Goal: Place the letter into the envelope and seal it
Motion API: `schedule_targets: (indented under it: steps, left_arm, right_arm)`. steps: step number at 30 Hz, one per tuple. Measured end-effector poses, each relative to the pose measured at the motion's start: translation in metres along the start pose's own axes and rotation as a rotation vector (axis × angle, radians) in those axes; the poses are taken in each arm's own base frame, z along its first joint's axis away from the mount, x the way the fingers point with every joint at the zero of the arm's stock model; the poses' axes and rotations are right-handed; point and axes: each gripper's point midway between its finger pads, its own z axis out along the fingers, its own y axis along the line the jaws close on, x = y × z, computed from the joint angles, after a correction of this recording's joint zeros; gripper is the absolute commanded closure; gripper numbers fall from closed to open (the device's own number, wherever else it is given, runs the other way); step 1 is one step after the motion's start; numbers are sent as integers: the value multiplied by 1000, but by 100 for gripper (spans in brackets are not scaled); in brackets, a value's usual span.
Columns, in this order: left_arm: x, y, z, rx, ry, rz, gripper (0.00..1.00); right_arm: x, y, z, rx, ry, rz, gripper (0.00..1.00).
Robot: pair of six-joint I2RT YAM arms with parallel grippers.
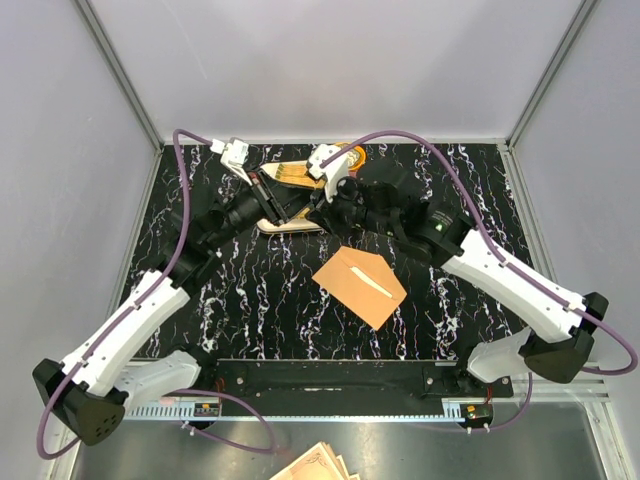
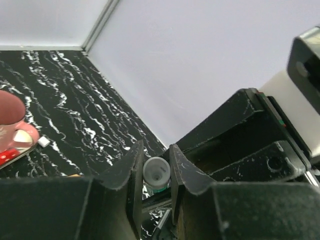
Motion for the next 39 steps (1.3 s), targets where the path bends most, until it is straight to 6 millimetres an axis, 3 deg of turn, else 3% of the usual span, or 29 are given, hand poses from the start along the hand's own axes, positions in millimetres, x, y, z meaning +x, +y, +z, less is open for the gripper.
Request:
schedule_targets:
  steps: [6,10,14,17,18,23,26,30,34,35,39]
  left_arm:
    - [-1,-12,-7,180,15,16,100]
    - [-3,-44,-19,369,14,80,100]
    - [-5,-89,-36,600,16,166,99]
    - [-5,-122,-46,772,20,215,75]
    - [-5,-133,-49,827,20,224,52]
    - [1,-156,-61,924,66,231,29]
    - [-3,-149,-62,871,80,217,28]
    - [-18,-116,-50,666,56,174,27]
    - [-29,-82,-40,416,-10,126,28]
    - [-29,-75,-37,370,-24,124,33]
    - [-27,-46,-23,170,-44,118,34]
  right_arm:
    - [-7,13,-7,-256,-42,172,100]
    - [-23,35,-29,-502,-130,268,100]
    - [-47,61,-59,-709,-207,298,100]
    - [-63,80,-83,-886,-238,332,100]
    - [-67,85,-91,-939,-241,343,100]
    - [-76,94,-111,-1054,-245,351,100]
    - [-74,87,-101,-981,-253,331,100]
    - [-66,68,-83,-782,-265,300,100]
    - [-54,32,-63,-497,-265,258,100]
    - [-52,24,-58,-443,-259,250,100]
    - [-37,-5,-39,-245,-208,210,100]
